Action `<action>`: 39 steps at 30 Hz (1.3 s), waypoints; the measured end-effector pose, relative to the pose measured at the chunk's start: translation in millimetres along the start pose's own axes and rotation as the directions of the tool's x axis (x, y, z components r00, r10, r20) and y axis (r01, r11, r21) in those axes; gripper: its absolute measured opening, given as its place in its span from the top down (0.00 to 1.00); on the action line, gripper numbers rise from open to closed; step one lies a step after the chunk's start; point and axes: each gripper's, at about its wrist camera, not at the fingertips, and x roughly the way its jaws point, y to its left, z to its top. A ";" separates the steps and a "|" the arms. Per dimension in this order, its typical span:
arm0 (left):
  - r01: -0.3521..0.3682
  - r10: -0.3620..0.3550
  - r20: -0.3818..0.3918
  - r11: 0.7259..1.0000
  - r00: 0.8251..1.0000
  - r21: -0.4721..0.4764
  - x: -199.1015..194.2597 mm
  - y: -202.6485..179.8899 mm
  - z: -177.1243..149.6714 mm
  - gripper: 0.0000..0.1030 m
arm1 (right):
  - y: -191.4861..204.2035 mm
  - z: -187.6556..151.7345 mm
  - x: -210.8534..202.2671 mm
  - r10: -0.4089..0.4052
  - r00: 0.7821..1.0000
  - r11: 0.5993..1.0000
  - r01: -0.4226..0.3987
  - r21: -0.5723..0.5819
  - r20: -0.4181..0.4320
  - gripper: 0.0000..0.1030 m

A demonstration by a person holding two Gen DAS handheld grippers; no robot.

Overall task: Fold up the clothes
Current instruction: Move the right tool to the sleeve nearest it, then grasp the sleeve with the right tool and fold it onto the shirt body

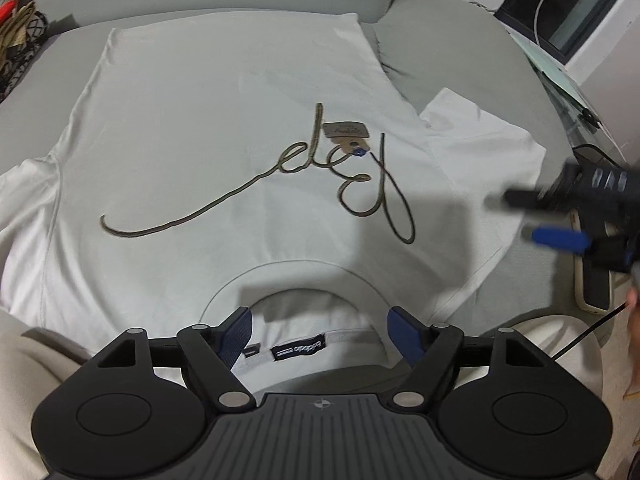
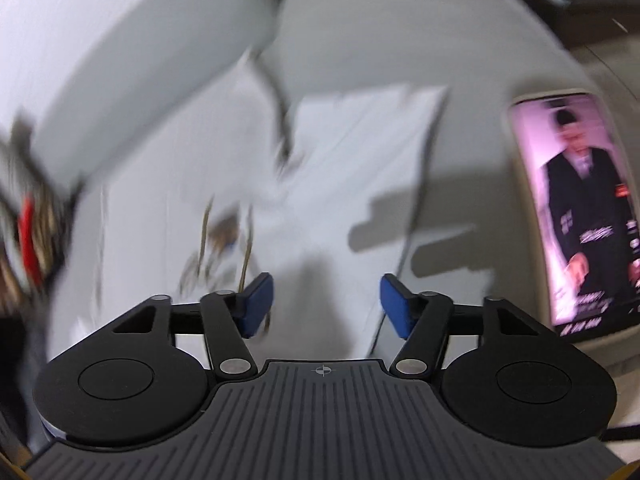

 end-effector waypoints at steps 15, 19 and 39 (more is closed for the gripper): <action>0.047 -0.043 -0.062 0.996 0.997 0.072 32.5 -8.2 2.6 0.51 | -63.1 57.8 40.7 0.064 0.974 0.988 -0.092 0.124 0.216 0.79; 0.051 -0.046 -0.063 0.996 0.997 0.074 32.5 -8.1 1.2 0.51 | -55.7 59.9 41.9 0.076 0.968 0.993 -0.095 0.067 0.237 0.95; 0.054 -0.054 -0.009 0.997 0.998 -0.055 8.7 18.4 -10.9 0.51 | 111.1 -87.9 68.0 0.020 0.999 0.622 0.010 -0.783 0.028 0.79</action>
